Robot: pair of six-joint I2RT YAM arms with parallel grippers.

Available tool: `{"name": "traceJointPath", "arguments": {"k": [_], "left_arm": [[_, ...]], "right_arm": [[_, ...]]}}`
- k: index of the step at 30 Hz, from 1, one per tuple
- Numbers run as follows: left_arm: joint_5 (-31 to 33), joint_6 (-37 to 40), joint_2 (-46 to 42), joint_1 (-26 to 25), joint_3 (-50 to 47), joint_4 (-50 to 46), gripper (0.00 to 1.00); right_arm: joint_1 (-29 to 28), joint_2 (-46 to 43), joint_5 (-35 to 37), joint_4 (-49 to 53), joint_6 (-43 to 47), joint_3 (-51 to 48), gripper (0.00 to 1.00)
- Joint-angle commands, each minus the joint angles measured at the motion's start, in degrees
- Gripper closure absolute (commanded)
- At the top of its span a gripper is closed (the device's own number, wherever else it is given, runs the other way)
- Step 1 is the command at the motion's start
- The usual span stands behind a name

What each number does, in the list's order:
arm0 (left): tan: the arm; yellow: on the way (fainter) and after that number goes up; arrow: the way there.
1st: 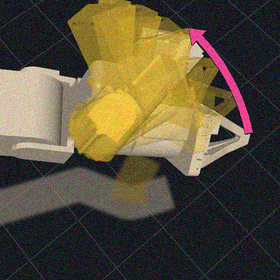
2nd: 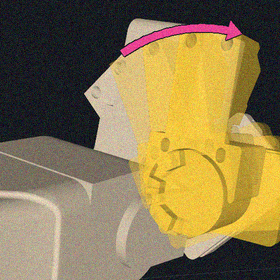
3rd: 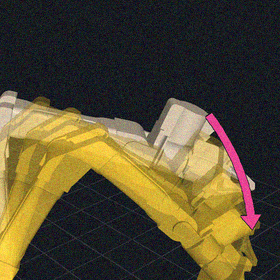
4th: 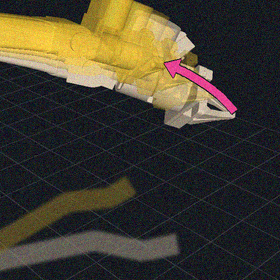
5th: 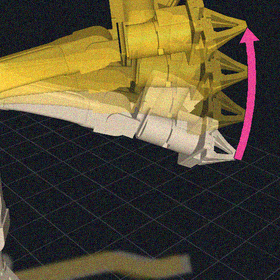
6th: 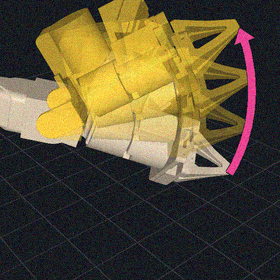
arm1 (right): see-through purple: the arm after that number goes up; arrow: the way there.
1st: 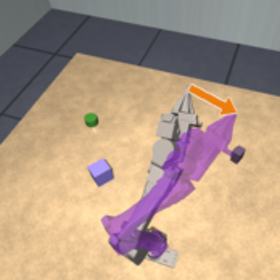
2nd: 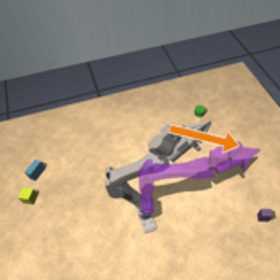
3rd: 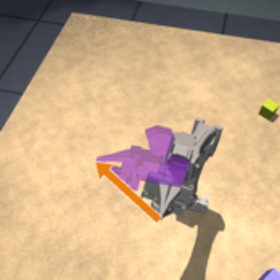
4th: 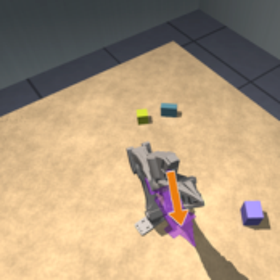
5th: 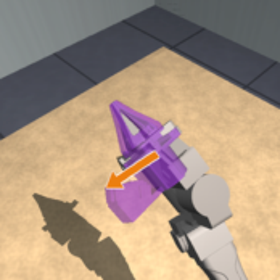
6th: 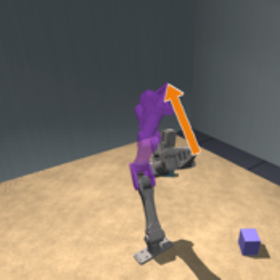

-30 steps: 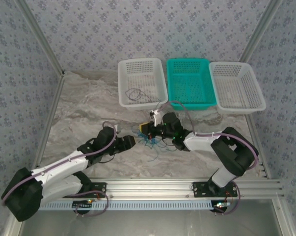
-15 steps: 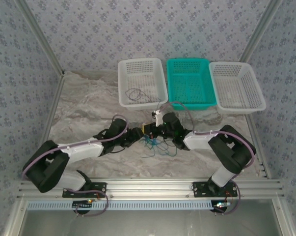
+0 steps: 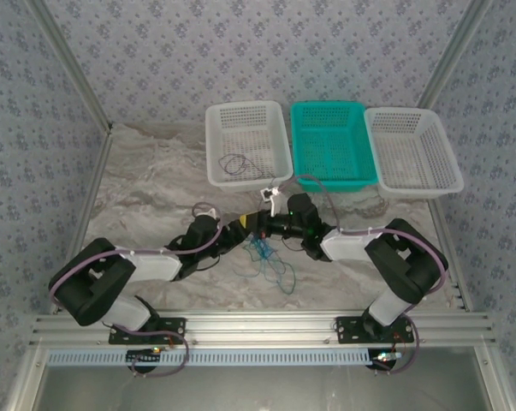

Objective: Untangle the cables

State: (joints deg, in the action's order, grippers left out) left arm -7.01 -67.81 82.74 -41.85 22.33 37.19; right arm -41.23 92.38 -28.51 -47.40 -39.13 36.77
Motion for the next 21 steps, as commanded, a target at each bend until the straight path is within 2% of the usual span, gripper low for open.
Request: {"name": "traceJointPath", "arguments": {"k": [1,5,10,12,14,18,21], "left_arm": [[-4.43,-3.1,1.93,0.02,1.31,13.16,0.24],[-7.99,-10.75,7.43,-0.14,2.99,19.26,0.05],[-6.3,-17.96,14.29,-0.96,3.5,24.69,0.04],[-3.12,-19.7,15.66,-1.03,2.8,23.55,0.09],[-0.88,-21.13,16.75,-0.91,2.28,23.0,0.21],[-0.84,-22.59,18.27,-0.96,3.41,24.17,0.36],[-1.08,-24.01,18.77,-0.95,3.89,25.76,0.51]], "right_arm": [[1.15,-1.18,-2.07,-3.11,-4.91,-0.57,1.0],[1.58,-2.6,-0.45,-3.1,-6.59,-0.48,1.0],[2.42,-4.97,4.23,-5.27,-9.74,-1.71,1.0],[2.88,-5.65,4.45,-6.62,-11.81,-1.79,1.0],[3.33,-6.88,5.44,-7.44,-14.56,-2.27,1.0],[3.69,-10.29,9.09,-7.95,-18.47,-4.3,1.0],[4.22,-12.95,11.52,-8.59,-21.26,-5.98,1.0]]}}
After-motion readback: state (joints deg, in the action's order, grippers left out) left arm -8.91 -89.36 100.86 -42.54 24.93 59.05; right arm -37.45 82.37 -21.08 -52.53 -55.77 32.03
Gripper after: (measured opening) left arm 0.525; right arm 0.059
